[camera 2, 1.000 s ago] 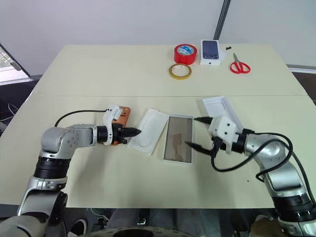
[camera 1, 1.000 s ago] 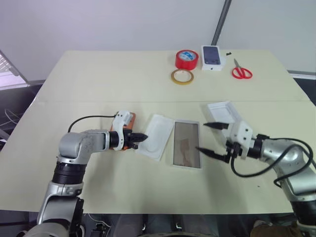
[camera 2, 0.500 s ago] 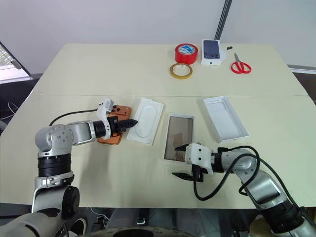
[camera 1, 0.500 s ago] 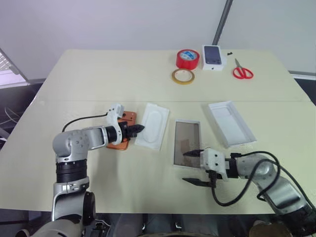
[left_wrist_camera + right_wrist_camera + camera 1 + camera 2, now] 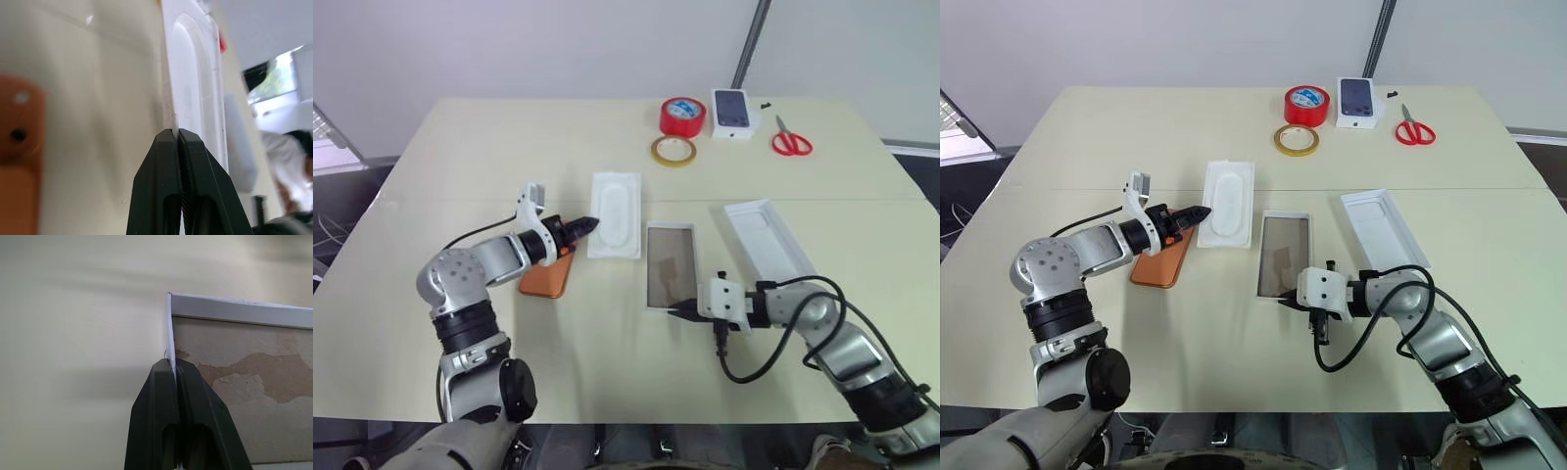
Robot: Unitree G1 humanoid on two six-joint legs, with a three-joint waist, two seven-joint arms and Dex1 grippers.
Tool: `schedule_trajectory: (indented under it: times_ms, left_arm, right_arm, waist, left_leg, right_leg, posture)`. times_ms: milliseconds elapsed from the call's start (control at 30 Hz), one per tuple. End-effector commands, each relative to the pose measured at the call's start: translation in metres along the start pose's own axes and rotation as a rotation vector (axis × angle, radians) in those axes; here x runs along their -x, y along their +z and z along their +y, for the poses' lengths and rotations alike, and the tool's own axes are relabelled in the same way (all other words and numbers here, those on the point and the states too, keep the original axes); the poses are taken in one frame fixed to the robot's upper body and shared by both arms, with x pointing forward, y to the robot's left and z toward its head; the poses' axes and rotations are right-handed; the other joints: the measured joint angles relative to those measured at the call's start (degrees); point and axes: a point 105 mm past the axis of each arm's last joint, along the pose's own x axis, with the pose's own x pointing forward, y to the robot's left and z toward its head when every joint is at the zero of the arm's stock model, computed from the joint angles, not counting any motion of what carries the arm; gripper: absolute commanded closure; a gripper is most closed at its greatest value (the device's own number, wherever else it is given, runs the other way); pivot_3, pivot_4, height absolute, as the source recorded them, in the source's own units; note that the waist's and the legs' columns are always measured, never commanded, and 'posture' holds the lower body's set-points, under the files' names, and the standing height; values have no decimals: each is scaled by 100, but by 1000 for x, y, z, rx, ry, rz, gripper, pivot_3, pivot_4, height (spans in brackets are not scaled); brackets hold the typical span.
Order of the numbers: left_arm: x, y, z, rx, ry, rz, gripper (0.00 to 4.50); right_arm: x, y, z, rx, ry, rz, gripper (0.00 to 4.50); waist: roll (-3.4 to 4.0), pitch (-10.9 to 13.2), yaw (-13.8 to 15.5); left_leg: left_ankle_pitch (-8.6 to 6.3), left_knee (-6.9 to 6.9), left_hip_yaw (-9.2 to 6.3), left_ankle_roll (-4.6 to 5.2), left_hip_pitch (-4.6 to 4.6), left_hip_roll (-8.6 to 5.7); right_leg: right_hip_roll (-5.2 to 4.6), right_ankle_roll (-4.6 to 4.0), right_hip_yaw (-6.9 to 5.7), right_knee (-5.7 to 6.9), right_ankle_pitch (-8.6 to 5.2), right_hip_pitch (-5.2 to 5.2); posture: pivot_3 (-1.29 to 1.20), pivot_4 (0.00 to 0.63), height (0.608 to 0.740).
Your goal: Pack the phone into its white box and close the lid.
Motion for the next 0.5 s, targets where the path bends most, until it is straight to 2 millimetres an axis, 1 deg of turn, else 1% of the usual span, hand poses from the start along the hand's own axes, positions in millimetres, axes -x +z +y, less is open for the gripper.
schedule_trajectory:
  times_ms: [33,100,167,200,233,300,367,400,433,500]
  left_arm:
    - [-1,0,-10,-12,-23,5,4500]
    - [-4,-5,-11,-14,-22,18,4500]
    - [-5,-9,-10,-11,-17,22,4500]
    - [-6,-12,-11,-13,-14,26,4500]
    - [-7,-14,-11,-14,-12,28,4500]
    - [-8,-19,-11,-19,-9,32,4500]
    - [-9,-23,-10,-32,5,34,4500]
    - [-9,-25,-10,-37,8,36,4500]
    - [-10,-27,-10,-42,8,38,4500]
    - [-12,-30,-10,-49,10,41,4500]
  right_arm:
    - [-11,4,-11,39,-25,-17,4463]
    - [-15,9,-16,50,-27,-37,4463]
    - [-16,11,-15,17,-3,-53,4463]
    - [-16,12,-15,17,2,-61,3895]
    - [-14,13,-15,19,-5,-72,3654]
    - [-11,15,-16,17,-18,-82,2647]
    - [0,19,-21,15,-63,-99,1779]
    - [6,18,-22,15,-82,-93,1197]
    - [16,17,-23,17,-99,-73,760]
    - [36,15,-25,1,-134,-40,760]
  waist:
    - [0,0,-34]
    - [-4,2,-77]
    - [-5,3,-84]
    - [-5,3,-83]
    - [-5,3,-81]
    - [-5,3,-80]
    - [-5,3,-78]
    - [-5,3,-73]
    - [-5,3,-63]
    - [-6,4,-40]
  left_leg:
    - [1,0,0,-2,3,0]
    - [4,0,0,-6,3,0]
    - [4,1,0,-8,2,0]
    - [5,0,0,-8,2,0]
    - [5,0,0,-9,1,0]
    - [4,0,0,-9,-2,0]
    - [4,0,0,-10,-2,0]
    - [4,-1,0,-10,-3,0]
    - [4,-1,0,-10,-4,0]
    - [3,0,0,-10,-6,-2]
  right_leg:
    - [1,0,0,5,0,0]
    - [1,0,0,12,0,-1]
    - [0,0,0,18,0,-5]
    - [0,0,0,19,0,-6]
    - [0,0,0,20,0,-7]
    - [0,0,1,22,0,-11]
    - [0,0,1,22,0,-12]
    - [0,0,1,22,0,-12]
    - [0,0,1,22,0,-12]
    - [-2,0,1,21,0,-12]
  posture:
    - [0,150,740]
    - [0,150,740]
    - [0,150,740]
    - [0,150,740]
    - [0,150,740]
    - [0,150,740]
    - [0,150,740]
    - [0,150,740]
    - [0,150,740]
    - [0,150,740]
